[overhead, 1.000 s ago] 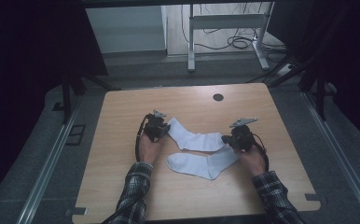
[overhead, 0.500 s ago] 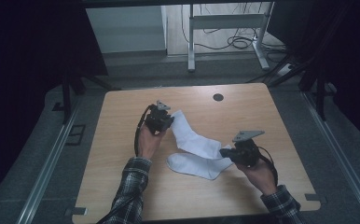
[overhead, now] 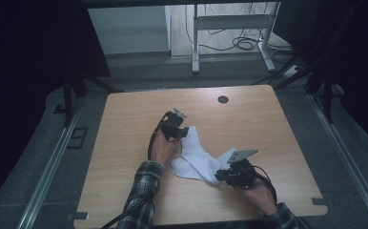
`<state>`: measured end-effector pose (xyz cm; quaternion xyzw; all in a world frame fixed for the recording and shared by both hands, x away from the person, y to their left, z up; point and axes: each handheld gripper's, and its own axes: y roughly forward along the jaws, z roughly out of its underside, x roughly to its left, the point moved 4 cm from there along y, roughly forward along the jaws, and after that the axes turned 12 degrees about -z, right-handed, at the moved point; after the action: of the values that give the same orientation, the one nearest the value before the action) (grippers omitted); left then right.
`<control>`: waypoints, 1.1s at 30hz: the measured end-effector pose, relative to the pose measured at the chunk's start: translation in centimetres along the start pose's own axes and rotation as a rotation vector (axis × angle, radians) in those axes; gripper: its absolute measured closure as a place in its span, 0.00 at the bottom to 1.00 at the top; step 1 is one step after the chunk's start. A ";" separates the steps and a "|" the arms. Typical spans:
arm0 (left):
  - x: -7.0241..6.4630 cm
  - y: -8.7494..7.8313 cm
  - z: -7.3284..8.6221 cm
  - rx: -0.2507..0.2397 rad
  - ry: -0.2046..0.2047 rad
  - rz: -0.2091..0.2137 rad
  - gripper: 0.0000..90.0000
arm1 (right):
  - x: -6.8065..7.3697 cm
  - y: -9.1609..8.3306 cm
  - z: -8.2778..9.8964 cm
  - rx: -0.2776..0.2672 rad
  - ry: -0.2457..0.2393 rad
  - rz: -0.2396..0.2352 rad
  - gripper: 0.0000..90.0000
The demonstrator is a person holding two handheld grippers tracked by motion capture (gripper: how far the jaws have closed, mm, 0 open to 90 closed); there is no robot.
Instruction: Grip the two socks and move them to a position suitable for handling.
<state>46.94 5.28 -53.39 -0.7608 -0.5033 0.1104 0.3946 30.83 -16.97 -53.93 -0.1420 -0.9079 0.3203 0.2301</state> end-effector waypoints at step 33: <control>4.3 -8.3 14.2 0.009 -0.142 -0.056 0.19 | -8.0 4.0 -9.3 -0.024 -0.007 0.129 0.78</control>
<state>35.34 17.35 -55.93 -0.7348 -0.5507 0.1554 0.3642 42.84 -12.33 -52.72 -0.2016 -0.9015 0.3242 0.2040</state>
